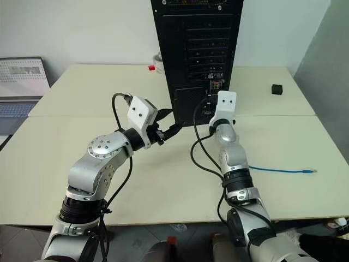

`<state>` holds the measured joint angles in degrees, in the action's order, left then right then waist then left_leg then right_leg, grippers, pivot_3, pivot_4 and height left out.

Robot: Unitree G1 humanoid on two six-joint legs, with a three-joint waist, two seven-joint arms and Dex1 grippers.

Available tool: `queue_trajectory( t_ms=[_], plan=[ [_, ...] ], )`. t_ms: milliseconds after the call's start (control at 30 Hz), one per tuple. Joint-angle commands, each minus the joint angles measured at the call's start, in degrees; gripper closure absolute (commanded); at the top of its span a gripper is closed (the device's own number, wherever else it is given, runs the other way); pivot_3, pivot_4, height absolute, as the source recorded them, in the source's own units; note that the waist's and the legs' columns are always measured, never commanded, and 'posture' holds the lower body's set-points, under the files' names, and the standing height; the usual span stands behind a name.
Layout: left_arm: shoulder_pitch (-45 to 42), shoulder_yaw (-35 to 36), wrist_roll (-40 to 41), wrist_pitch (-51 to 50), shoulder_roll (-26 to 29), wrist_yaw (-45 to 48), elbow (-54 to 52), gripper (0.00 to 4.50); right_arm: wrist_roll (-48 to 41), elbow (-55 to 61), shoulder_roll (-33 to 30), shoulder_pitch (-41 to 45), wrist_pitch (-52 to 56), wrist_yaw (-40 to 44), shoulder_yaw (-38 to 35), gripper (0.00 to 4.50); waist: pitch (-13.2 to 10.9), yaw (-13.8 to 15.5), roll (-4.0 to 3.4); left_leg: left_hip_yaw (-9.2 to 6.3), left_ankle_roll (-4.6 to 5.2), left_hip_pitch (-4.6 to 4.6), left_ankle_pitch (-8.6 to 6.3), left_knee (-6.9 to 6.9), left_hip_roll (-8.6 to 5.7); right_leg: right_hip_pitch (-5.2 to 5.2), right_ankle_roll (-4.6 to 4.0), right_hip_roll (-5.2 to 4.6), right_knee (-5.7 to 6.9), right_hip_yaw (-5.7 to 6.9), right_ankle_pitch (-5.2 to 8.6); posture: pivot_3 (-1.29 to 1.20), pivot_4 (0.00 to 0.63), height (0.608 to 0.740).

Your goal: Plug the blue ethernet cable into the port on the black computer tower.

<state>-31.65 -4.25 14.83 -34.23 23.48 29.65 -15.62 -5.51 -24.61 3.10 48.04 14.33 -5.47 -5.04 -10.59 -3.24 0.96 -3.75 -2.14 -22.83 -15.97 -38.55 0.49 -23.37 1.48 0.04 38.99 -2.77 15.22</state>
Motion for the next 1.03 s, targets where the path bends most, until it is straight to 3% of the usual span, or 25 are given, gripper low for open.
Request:
queue_trajectory(
  t_ms=[33, 200, 400, 667, 900, 1033],
  plan=[
    [-0.6, 1.1, 0.1, 1.9, 0.1, 0.2, -1.3, 1.45, -0.4, 2.5, -0.9, 0.5, 0.6, 1.5, 0.1, 2.34, 0.0, 0.0, 0.0, 0.01, -0.01, -0.01, 0.0, 0.06, -0.03, -0.02, 0.0, -0.01, -0.01, -0.01, 0.0, 0.0, 0.15, 0.74],
    [-0.3, 1.2, 0.1, 2.3, 0.1, 0.1, -1.2, 1.45, -1.1, 7.3, -1.8, -2.1, 3.3, 2.7, 0.1, 1.35, 0.0, 0.1, 0.0, 0.02, -0.02, -0.02, 0.01, 0.15, -0.04, -0.07, 0.0, -0.09, -0.04, -0.02, 0.0, 0.0, 0.15, 0.74],
    [-0.2, 1.8, 0.3, 3.0, 0.0, -0.1, -0.7, 1.45, -2.6, 21.9, -4.1, -8.3, 10.9, 5.5, 0.4, 0.03, 0.0, 0.3, 0.0, 0.0, -0.1, -0.01, 0.06, 0.26, -0.03, -0.1, 0.0, -0.1, -0.03, -0.02, 0.0, 0.0, 0.15, 0.74],
    [0.6, 4.0, -0.3, 2.1, 2.6, -0.4, 0.5, 1.45, -10.5, 40.0, -16.0, -15.2, 21.1, 20.0, 0.0, 0.03, 0.0, 0.6, 0.0, -0.04, -0.17, -0.01, 0.12, 0.41, -0.04, -0.13, -0.02, -0.09, -0.06, 0.03, 0.02, 0.0, 0.15, 0.74],
    [3.1, 7.8, 0.7, 4.4, 9.1, 4.0, 1.5, 1.45, -16.1, 43.5, -30.4, -20.2, 20.3, 35.2, -2.9, 0.03, 0.0, 0.6, 0.02, -0.02, -0.16, 0.0, 0.12, 0.42, -0.04, -0.13, -0.02, 0.02, -0.08, 0.05, 0.03, 0.0, 0.15, 0.74],
    [5.1, 9.4, 1.2, 4.6, 11.7, 5.8, 1.3, 1.45, -18.6, 42.9, -33.6, -20.6, 19.6, 39.2, -4.1, 0.03, 0.0, 0.6, 0.02, 0.08, -0.16, 0.01, 0.12, 0.43, -0.03, -0.11, -0.02, 0.02, -0.1, 0.04, 0.04, 0.0, 0.15, 0.74]
  ],
)
